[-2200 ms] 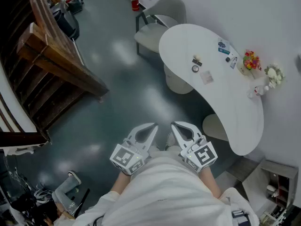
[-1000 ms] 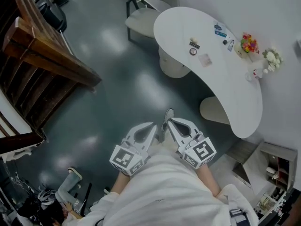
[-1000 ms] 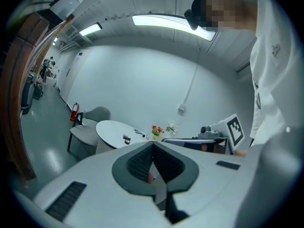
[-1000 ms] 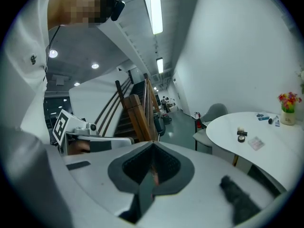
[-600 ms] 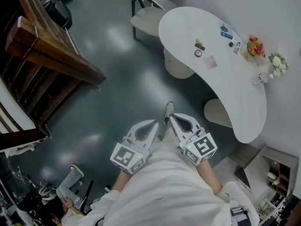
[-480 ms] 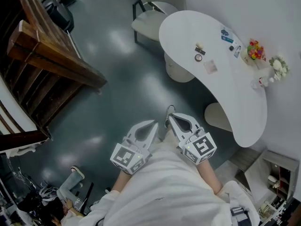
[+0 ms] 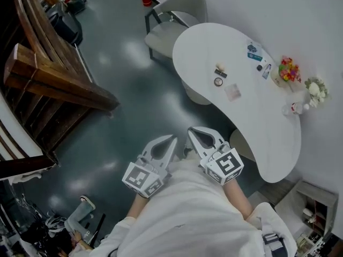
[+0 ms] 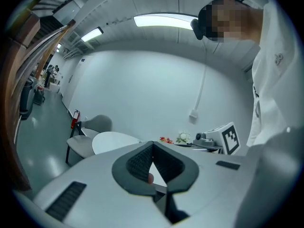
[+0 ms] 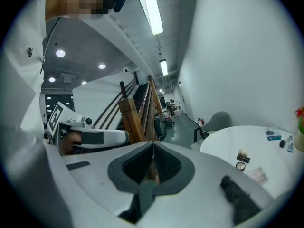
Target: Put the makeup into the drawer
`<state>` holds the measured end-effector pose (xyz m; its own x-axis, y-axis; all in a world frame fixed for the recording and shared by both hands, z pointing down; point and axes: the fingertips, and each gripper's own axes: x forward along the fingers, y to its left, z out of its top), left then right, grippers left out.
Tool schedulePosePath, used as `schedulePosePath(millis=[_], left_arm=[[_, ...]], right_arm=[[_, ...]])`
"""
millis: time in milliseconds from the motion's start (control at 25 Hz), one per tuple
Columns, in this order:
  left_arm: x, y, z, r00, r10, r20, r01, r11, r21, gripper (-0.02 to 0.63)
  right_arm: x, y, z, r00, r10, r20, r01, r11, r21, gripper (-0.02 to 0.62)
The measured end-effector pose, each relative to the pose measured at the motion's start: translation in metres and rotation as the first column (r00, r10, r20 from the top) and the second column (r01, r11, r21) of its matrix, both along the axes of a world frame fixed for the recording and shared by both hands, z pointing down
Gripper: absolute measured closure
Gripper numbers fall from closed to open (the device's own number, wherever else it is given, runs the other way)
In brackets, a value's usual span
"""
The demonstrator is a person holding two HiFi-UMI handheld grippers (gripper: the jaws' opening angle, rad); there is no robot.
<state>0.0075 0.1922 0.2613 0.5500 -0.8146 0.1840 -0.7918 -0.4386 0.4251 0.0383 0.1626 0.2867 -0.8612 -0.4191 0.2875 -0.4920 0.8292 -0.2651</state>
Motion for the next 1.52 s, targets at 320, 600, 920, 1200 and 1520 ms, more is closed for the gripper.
schedulePosePath(millis=[320,600,920,1200,1520], left_arm=[[0.036,-0.043,0.02,1.0,0.011,0.008,-0.011,0.999,-0.043,0.597],[0.05,-0.063,0.045,1.0,0.013,-0.003,-0.013,0.995,-0.099,0.597],[0.024,-0.082,0.076,1.0,0.028,0.013,-0.026,0.992,-0.123,0.597],[-0.017,-0.097,0.121,0.999,0.028,0.038,-0.023,0.991,-0.133,0.597],[-0.059,-0.111,0.188,0.995,0.08,0.055,-0.071,0.986,-0.152,0.597]], right_arm=[[0.023,-0.041,0.023,0.999,-0.041,0.006,0.041,0.999,-0.009,0.581],[0.025,-0.056,0.044,0.998,-0.057,-0.016,0.056,0.997,-0.043,0.581],[0.002,-0.066,0.064,0.995,-0.065,-0.082,0.06,0.996,-0.065,0.581],[-0.024,-0.077,0.108,0.995,-0.054,-0.089,0.047,0.996,-0.076,0.581],[-0.057,-0.089,0.178,0.99,0.008,-0.144,-0.019,0.997,-0.071,0.58]])
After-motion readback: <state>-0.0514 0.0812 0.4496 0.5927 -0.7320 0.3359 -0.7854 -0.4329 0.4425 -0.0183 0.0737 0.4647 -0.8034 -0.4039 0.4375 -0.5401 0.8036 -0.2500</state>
